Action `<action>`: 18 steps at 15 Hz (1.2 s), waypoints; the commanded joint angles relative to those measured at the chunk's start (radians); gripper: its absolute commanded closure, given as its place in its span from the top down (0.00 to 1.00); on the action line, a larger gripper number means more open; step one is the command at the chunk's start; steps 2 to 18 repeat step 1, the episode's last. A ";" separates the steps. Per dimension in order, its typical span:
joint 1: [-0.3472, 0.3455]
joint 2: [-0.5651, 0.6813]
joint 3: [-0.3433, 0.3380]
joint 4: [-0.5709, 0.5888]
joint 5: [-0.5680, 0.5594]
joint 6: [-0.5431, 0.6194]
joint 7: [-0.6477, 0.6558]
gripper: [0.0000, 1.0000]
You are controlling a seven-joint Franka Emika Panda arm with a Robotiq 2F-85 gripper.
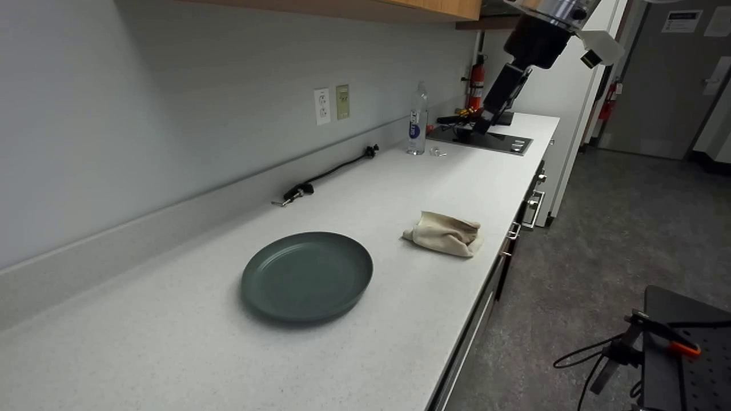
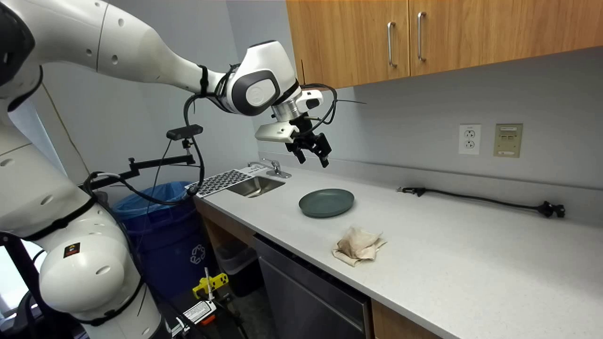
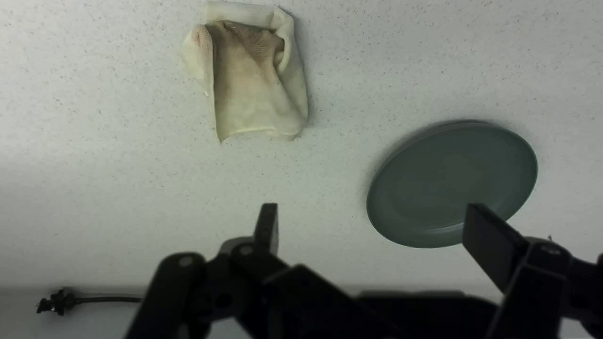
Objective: Fold the cloth on the table
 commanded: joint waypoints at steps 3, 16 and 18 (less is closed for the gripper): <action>0.013 0.000 -0.012 0.001 -0.006 -0.001 0.005 1.00; 0.013 0.000 -0.012 0.001 -0.006 -0.001 0.005 1.00; 0.013 0.000 -0.012 0.001 -0.006 -0.001 0.005 1.00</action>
